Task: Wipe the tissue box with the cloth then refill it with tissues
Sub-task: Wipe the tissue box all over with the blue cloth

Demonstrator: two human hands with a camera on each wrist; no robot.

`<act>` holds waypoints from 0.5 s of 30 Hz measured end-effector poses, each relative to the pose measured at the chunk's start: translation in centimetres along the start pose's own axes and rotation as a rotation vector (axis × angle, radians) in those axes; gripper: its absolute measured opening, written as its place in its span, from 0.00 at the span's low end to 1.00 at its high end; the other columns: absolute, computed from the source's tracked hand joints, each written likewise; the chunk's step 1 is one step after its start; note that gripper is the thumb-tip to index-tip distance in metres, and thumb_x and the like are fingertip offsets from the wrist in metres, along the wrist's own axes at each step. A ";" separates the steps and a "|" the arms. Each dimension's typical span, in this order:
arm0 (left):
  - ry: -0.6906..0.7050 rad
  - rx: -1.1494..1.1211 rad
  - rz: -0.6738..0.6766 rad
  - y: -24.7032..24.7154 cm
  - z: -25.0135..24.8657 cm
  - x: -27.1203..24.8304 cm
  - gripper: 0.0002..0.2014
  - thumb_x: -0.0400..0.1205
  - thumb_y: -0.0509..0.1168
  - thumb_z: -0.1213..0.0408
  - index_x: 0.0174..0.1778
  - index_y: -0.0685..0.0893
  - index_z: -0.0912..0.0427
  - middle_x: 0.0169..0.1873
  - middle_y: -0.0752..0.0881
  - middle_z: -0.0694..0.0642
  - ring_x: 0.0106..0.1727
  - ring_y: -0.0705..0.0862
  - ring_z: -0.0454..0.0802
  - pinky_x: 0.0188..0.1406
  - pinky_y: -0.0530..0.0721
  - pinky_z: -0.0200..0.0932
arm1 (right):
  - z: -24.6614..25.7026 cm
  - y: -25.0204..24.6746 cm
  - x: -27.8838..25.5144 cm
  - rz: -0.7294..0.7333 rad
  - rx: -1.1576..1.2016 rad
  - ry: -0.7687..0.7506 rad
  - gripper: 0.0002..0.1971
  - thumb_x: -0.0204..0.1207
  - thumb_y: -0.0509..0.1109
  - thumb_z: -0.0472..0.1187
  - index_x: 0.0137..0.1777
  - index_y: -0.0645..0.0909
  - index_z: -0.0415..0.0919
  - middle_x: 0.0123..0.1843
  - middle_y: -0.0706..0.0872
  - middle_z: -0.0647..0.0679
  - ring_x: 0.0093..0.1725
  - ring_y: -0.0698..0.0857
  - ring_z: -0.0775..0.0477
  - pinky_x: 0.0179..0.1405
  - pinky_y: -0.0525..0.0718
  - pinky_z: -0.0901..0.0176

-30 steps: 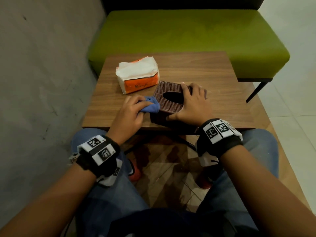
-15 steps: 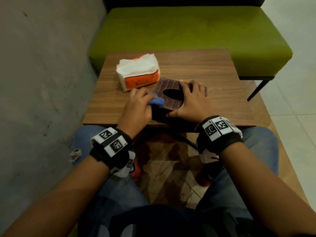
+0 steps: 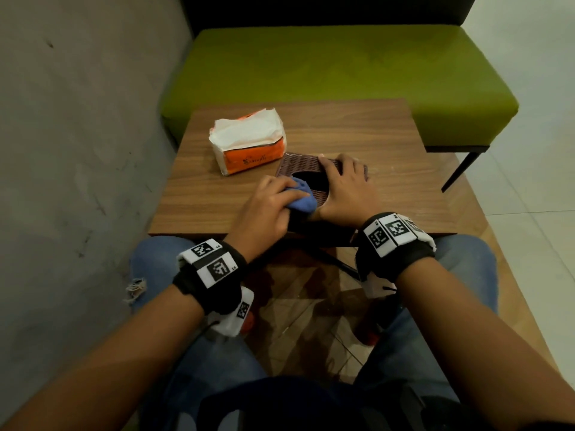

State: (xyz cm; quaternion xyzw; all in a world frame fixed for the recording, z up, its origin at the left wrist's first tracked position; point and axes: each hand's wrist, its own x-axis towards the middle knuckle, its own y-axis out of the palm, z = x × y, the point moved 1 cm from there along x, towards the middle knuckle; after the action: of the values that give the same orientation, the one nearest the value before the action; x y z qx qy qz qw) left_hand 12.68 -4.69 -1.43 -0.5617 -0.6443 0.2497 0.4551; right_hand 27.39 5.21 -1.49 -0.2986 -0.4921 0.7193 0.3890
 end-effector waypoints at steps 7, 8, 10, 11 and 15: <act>-0.134 -0.033 -0.053 -0.4 1.6 3.1 0.22 0.73 0.59 0.82 0.60 0.86 0.62 0.58 0.83 0.62 0.60 0.75 0.61 0.63 0.66 0.37 | -0.7 -0.6 0.1 0.079 -0.006 -0.039 0.60 0.55 0.80 0.66 0.85 0.53 0.50 0.82 0.57 0.41 0.81 0.54 0.38 0.77 0.63 0.33; -0.110 -0.048 -0.047 -0.2 1.5 2.1 0.23 0.72 0.59 0.81 0.61 0.85 0.61 0.59 0.83 0.62 0.61 0.74 0.57 0.64 0.65 0.33 | -0.8 -0.7 0.1 0.093 -0.009 -0.047 0.60 0.55 0.81 0.65 0.85 0.52 0.51 0.82 0.57 0.41 0.81 0.54 0.39 0.77 0.63 0.34; -0.032 -0.084 -0.017 -0.2 1.3 -0.9 0.24 0.71 0.59 0.79 0.61 0.85 0.61 0.59 0.82 0.61 0.61 0.72 0.51 0.64 0.61 0.23 | -1.0 -0.9 0.2 0.106 -0.010 -0.059 0.61 0.56 0.81 0.64 0.85 0.52 0.51 0.82 0.57 0.41 0.81 0.54 0.39 0.77 0.64 0.34; 0.001 -0.096 0.002 -0.4 1.2 -2.2 0.24 0.71 0.59 0.79 0.61 0.85 0.61 0.59 0.82 0.59 0.61 0.72 0.49 0.64 0.60 0.21 | -1.1 -1.0 0.2 0.110 -0.013 -0.067 0.60 0.56 0.81 0.64 0.85 0.52 0.51 0.82 0.57 0.41 0.81 0.54 0.39 0.77 0.65 0.34; -0.011 -0.066 0.046 -1.2 2.3 -0.4 0.24 0.70 0.58 0.78 0.60 0.86 0.62 0.58 0.83 0.59 0.61 0.74 0.53 0.62 0.63 0.25 | -0.8 -1.0 0.1 0.148 -0.026 -0.105 0.61 0.57 0.82 0.61 0.85 0.50 0.51 0.82 0.55 0.41 0.81 0.54 0.38 0.76 0.65 0.33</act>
State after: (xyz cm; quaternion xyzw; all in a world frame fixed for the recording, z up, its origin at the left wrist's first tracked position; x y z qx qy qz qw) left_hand 10.08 -4.98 -1.58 -0.5897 -0.6414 0.2419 0.4270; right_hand 28.26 5.93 -0.88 -0.3013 -0.4977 0.7541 0.3046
